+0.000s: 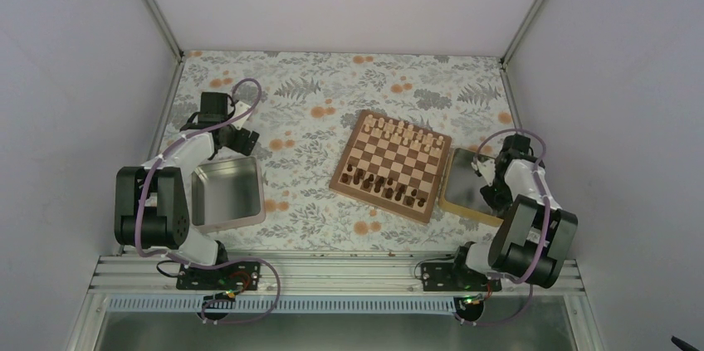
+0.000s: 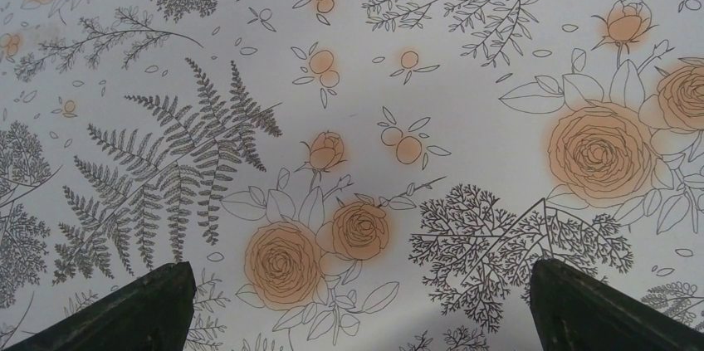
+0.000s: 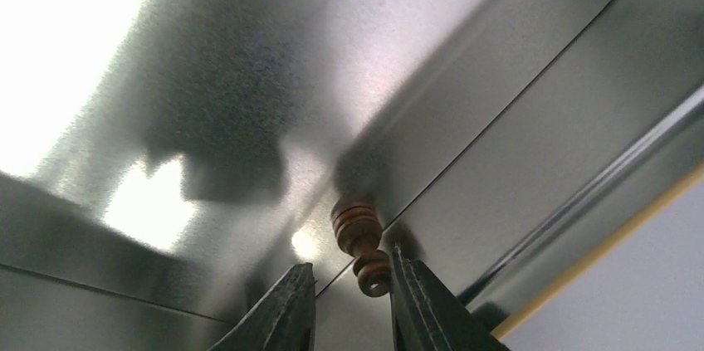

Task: Set up the chess pieces on the board
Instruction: Pick up the chess piece from the storage box.

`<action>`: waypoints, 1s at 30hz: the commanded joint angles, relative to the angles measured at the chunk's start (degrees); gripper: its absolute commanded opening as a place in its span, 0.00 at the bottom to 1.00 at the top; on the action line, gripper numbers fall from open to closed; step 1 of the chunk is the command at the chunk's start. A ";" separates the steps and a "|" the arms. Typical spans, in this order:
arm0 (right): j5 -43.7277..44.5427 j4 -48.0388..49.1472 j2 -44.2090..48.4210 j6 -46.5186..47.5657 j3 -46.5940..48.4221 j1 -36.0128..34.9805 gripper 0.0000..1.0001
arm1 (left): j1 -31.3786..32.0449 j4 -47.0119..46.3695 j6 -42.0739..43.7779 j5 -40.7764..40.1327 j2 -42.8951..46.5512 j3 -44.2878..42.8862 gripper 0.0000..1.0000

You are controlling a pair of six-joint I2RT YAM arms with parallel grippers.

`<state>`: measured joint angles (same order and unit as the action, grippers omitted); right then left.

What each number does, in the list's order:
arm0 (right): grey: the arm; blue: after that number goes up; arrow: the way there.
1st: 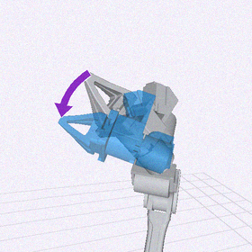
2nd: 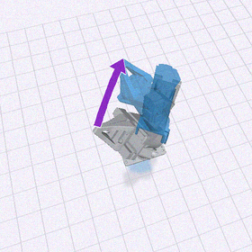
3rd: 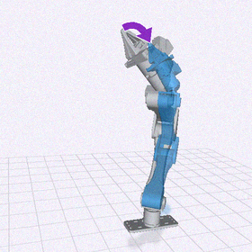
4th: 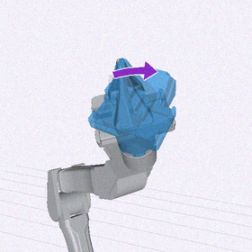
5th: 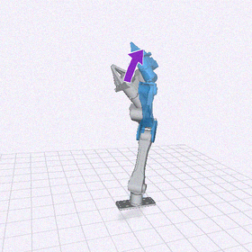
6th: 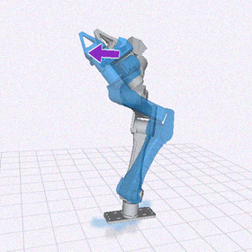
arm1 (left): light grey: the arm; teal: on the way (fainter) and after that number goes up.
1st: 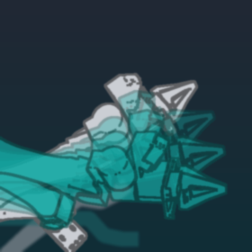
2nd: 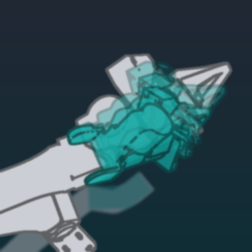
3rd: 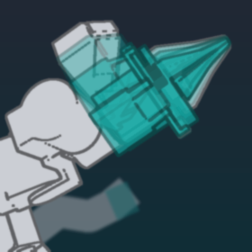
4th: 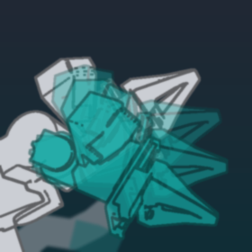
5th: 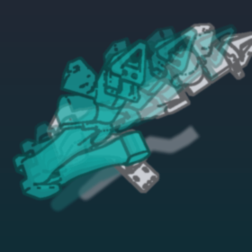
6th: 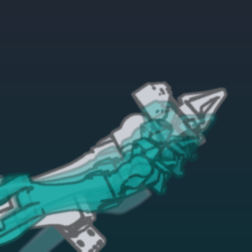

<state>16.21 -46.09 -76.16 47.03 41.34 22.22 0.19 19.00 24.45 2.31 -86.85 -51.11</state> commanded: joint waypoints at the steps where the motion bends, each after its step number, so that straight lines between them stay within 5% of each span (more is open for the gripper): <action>1: 1.69 -0.04 -0.45 1.31 1.91 0.29 0.26 | 0.17 -0.08 0.25 0.38 -0.08 -0.56 1.00; 30: 5.40 -2.98 -3.63 1.30 1.47 -2.09 0.26 | 0.25 0.05 0.43 1.61 0.02 -0.45 1.00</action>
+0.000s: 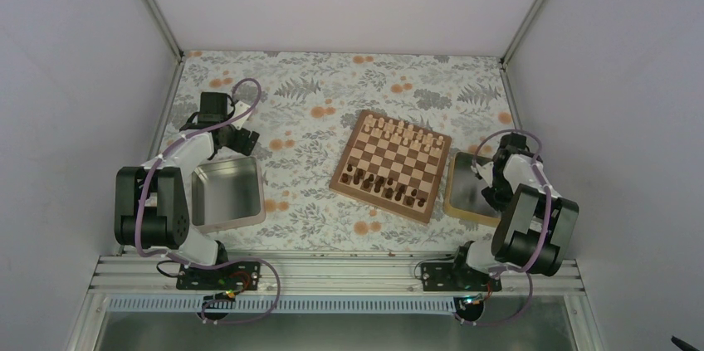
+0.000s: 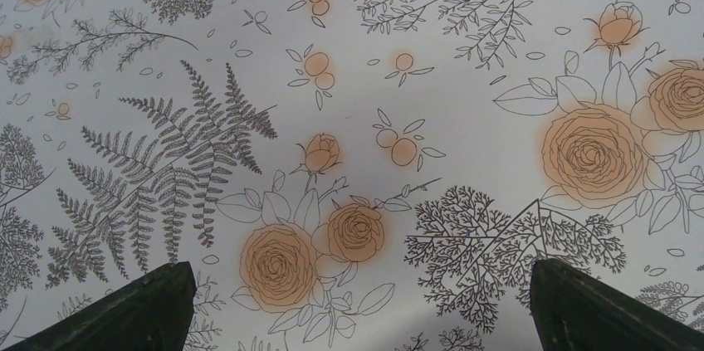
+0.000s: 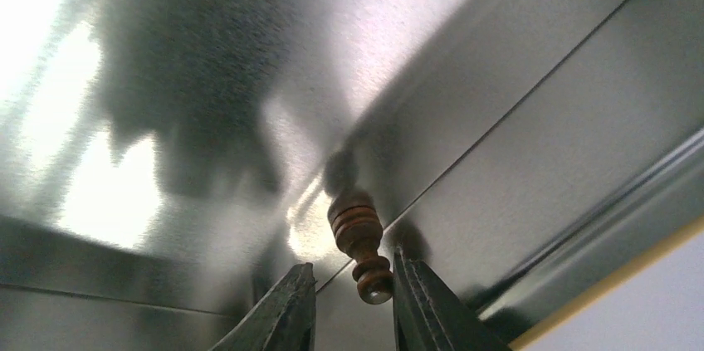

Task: Set up the chess pieces on the board
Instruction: Pick up the chess piece from the storage box.

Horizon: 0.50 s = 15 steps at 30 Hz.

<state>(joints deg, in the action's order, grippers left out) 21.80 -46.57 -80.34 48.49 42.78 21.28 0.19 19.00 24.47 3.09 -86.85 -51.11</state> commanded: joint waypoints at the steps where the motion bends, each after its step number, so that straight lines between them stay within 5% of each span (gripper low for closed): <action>1: 0.00 -2.44 0.68 -0.29 -0.11 -1.30 0.26 | 0.25 0.07 0.40 0.86 -0.06 -0.43 1.00; 15: 2.45 0.43 -0.64 -0.42 -1.59 -1.41 0.20 | 0.26 0.02 0.32 0.93 0.53 -0.30 1.00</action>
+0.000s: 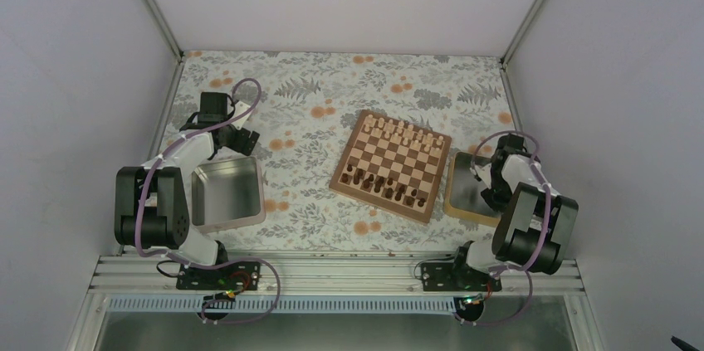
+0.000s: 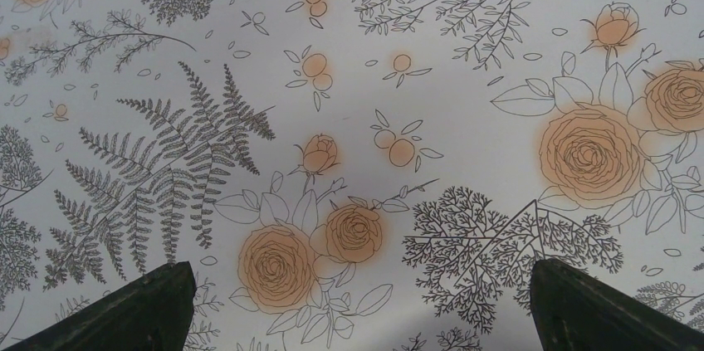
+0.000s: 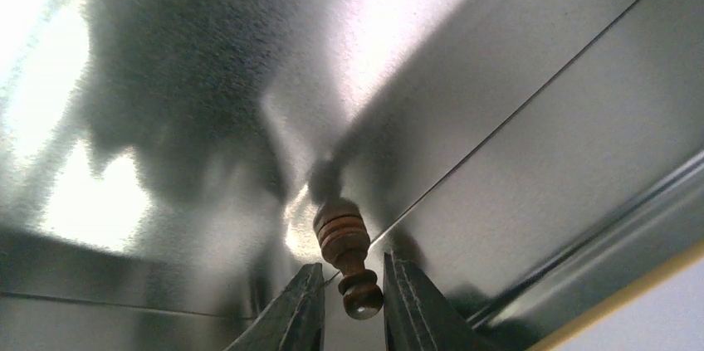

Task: Set up the chess pieces on the board
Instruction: Pick up the chess piece from the storage box.

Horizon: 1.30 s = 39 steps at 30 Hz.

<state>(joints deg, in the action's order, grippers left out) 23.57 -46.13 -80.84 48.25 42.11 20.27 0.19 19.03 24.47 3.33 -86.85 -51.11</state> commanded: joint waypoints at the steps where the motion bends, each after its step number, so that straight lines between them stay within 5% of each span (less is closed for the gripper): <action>1: 0.68 0.10 -0.04 -0.17 -1.00 -0.41 0.20 | 0.25 0.02 0.31 0.71 0.52 -0.30 1.00; 27: -4.09 -8.12 4.61 0.84 7.94 -1.55 0.10 | 0.26 0.19 0.32 0.89 0.53 -0.60 1.00; 39: -12.72 -18.72 1.77 -5.97 17.74 -20.26 0.10 | 0.42 0.63 0.40 1.06 0.68 -1.07 1.00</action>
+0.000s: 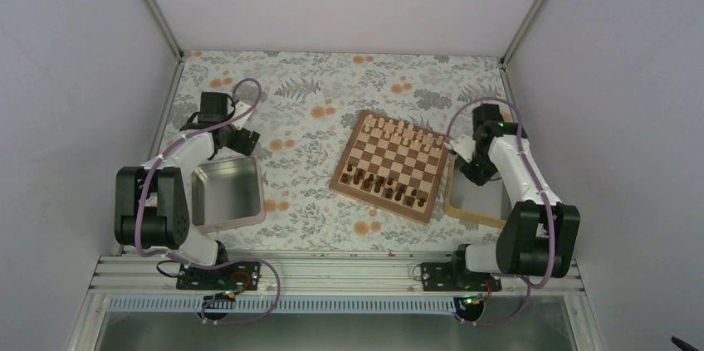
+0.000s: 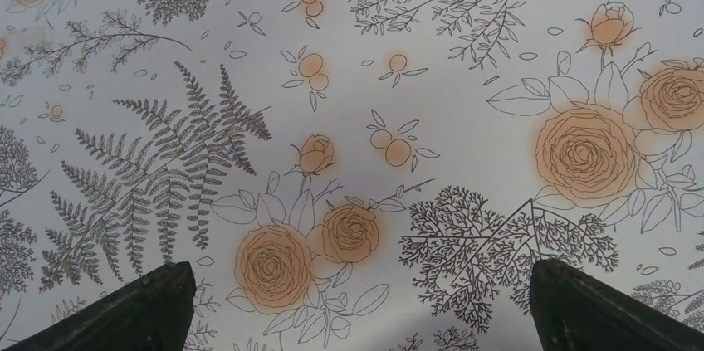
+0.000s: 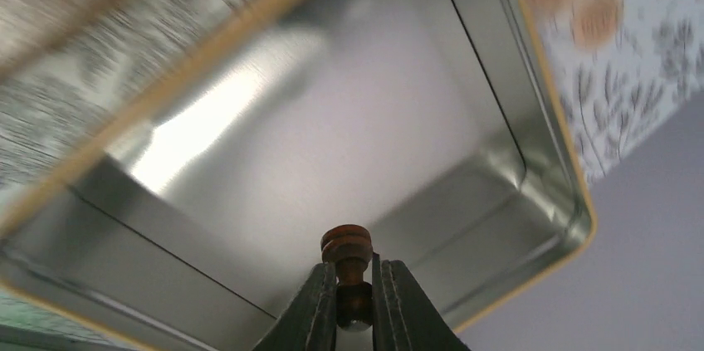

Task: Set up the chess pieces on the board
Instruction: Pick up the chess piece from the storage box, then place the chess piece on the chessboard.

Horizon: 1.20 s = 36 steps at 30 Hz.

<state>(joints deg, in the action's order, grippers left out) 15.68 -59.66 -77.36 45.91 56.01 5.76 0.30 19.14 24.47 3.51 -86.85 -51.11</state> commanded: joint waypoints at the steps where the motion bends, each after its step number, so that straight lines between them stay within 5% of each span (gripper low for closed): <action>1: -5.46 -5.69 -2.47 -4.30 4.71 -7.34 0.10 | 0.38 0.54 0.39 0.82 0.63 -1.15 1.00; 20: -13.21 -9.27 -15.86 -10.95 13.33 -28.41 0.11 | 0.75 1.53 0.67 2.07 2.43 -1.30 1.00; 36: -10.30 -9.36 -11.78 -13.30 5.58 -29.84 0.13 | 0.96 1.79 0.75 2.36 2.55 -1.40 1.00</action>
<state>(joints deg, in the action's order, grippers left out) 4.29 -68.40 -91.26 33.95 63.16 -23.64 0.99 20.69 24.84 4.99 -85.58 -51.11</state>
